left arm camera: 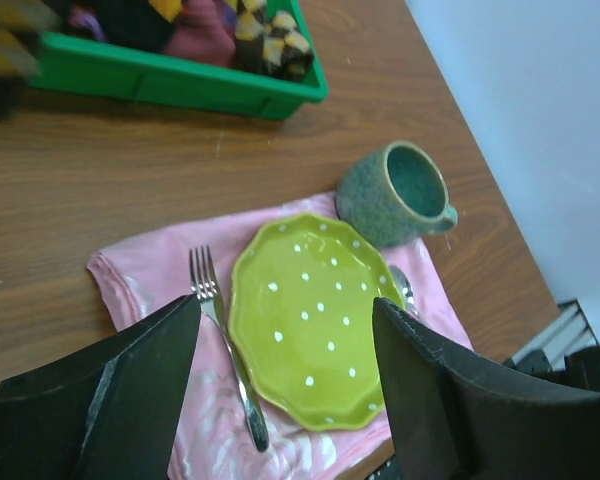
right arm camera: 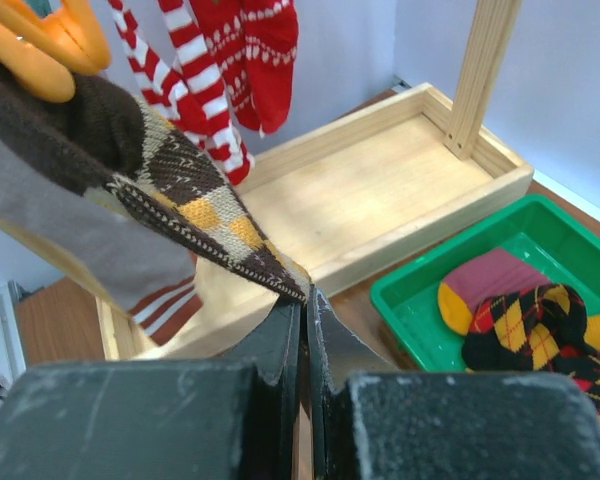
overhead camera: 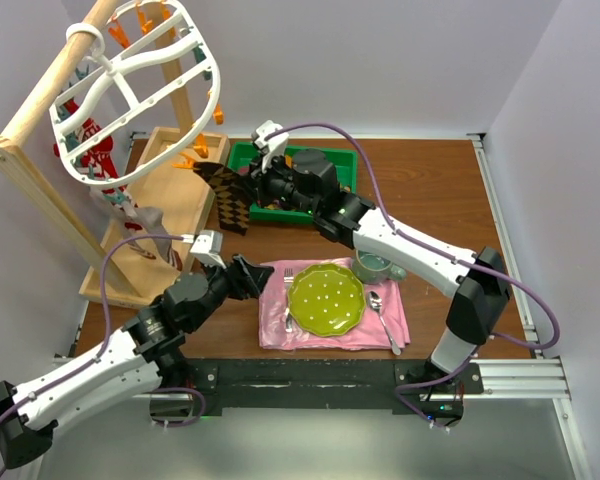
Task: Remove the socks clipped to the hanger
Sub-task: Remove the sock from the hanger.
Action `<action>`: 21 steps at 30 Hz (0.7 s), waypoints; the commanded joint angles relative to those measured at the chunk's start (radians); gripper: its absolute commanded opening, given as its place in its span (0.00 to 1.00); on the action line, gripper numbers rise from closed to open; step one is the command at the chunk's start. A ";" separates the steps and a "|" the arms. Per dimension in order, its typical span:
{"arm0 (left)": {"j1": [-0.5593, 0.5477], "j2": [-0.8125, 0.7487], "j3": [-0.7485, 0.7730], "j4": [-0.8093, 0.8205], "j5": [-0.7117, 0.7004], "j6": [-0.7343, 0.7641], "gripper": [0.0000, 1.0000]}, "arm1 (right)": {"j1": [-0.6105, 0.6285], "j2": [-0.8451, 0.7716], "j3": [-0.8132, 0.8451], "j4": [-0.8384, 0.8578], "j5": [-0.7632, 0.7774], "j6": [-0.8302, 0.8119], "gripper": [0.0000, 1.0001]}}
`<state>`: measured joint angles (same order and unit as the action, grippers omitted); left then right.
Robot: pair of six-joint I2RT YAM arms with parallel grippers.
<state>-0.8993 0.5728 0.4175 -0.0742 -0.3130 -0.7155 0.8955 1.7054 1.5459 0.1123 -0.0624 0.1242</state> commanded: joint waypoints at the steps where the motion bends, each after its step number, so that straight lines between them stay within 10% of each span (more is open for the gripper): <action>1: -0.004 -0.051 0.058 -0.018 -0.136 -0.027 0.75 | -0.007 -0.093 -0.020 -0.016 -0.031 -0.034 0.00; 21: -0.004 -0.008 0.145 0.118 -0.337 0.183 0.83 | -0.007 -0.144 -0.067 -0.140 -0.447 0.032 0.00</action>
<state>-0.8993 0.5312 0.5121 -0.0776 -0.5804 -0.6239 0.8890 1.5791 1.4834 -0.0074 -0.3679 0.1234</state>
